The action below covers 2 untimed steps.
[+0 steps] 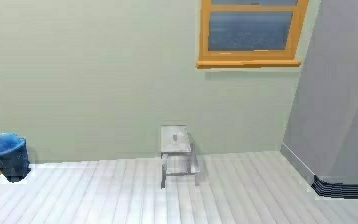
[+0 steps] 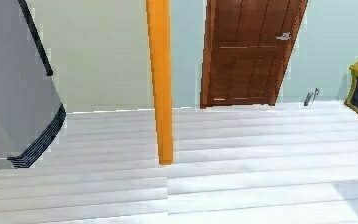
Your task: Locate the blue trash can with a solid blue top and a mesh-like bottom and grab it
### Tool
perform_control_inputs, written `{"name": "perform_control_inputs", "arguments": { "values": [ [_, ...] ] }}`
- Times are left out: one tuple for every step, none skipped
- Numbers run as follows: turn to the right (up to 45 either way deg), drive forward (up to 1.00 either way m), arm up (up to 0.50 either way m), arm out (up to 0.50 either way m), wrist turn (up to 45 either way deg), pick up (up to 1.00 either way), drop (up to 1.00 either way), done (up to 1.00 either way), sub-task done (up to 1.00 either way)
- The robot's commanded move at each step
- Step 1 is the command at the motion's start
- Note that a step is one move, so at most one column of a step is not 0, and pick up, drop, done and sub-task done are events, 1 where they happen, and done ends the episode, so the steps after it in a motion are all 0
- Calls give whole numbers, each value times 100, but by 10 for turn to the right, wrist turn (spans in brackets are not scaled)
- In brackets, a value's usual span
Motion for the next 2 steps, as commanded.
{"name": "perform_control_inputs", "arguments": {
  "values": [
    [0,30,0,0,0,0,0,0,0],
    [-390,0,0,0,0,0,0,0,0]
  ]
}}
